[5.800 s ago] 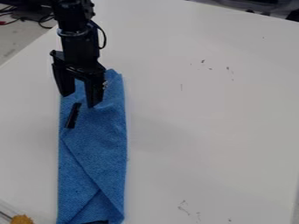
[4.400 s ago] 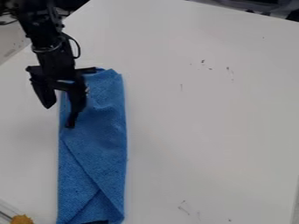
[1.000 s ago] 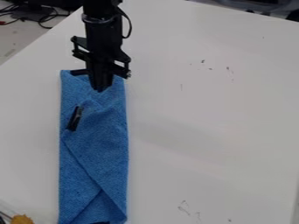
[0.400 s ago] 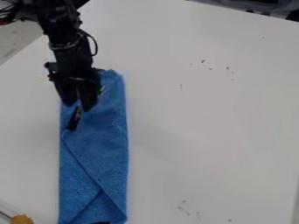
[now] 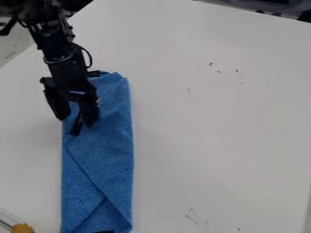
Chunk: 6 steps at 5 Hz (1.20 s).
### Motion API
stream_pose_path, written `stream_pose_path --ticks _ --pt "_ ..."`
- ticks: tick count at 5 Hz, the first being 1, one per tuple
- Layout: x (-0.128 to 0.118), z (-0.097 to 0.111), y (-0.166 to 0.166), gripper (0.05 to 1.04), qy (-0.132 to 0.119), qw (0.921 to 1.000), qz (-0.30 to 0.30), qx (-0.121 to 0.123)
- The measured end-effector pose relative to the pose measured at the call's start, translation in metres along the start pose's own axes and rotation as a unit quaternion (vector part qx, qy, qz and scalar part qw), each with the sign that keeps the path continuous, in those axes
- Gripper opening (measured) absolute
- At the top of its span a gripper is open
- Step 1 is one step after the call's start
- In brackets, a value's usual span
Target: Unfold the cloth from center to right
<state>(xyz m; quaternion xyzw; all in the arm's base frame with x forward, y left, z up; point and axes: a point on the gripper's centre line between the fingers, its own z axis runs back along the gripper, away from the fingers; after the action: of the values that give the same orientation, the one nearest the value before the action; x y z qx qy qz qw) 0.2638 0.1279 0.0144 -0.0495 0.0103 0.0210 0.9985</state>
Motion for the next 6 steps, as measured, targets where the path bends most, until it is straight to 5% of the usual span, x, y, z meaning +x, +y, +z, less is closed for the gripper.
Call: stream_pose_path --ticks 2,3,5,6 --pt "0.0057 -0.0032 -0.0105 0.970 0.020 0.9997 -0.017 -0.001" --pt "0.0043 -0.0054 -0.0097 0.816 0.026 0.9995 -0.019 0.002" --pt "0.0037 -0.0054 -0.0080 0.250 0.028 0.9993 -0.025 0.007" --pt "0.0039 -0.0055 -0.0093 0.097 0.031 0.9989 -0.035 0.009"
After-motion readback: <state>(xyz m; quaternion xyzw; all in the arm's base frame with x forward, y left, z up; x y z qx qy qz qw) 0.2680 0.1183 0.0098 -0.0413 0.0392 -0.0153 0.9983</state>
